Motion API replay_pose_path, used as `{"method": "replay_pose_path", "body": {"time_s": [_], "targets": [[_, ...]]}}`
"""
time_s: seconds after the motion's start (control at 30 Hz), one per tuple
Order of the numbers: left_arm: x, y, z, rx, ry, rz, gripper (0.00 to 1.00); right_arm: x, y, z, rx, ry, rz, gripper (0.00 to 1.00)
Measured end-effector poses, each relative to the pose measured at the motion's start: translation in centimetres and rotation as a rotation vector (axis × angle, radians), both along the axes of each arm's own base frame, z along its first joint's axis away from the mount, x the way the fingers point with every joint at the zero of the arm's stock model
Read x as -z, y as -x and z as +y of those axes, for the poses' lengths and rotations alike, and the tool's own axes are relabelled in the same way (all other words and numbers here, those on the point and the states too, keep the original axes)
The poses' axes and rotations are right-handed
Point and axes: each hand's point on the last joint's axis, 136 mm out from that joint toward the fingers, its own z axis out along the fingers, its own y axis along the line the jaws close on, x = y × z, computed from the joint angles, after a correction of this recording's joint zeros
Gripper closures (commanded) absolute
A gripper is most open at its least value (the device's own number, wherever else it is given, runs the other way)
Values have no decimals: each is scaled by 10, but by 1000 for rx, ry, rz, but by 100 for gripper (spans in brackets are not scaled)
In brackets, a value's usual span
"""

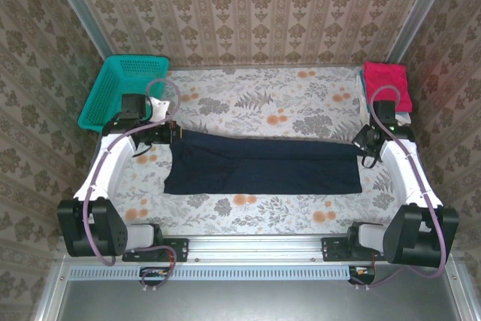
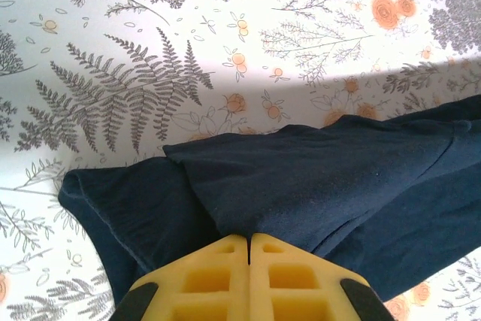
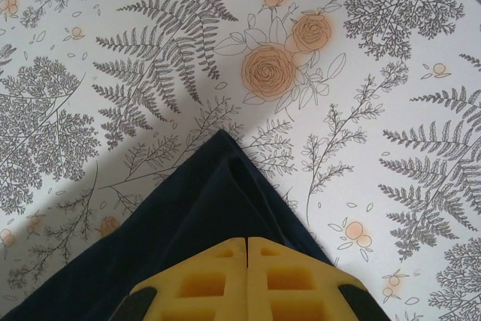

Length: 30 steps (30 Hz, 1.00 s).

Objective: Fold and stack the t-shirts

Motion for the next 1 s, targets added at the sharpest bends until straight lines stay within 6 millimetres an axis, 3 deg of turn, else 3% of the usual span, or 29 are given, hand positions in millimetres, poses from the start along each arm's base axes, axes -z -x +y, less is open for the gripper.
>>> {"method": "replay_pose_path", "body": {"time_s": [0.17,0.8,1.0], "targets": [[-1,11,2,-24,10,18,100,12,7,4,-6,-23,28,100],[57,55,10,-163,40,262,100,32,18,5,-3,-37,90,100],[64,61,15,-206,48,291,100,40,12,5,-4,-50,123,100]]}}
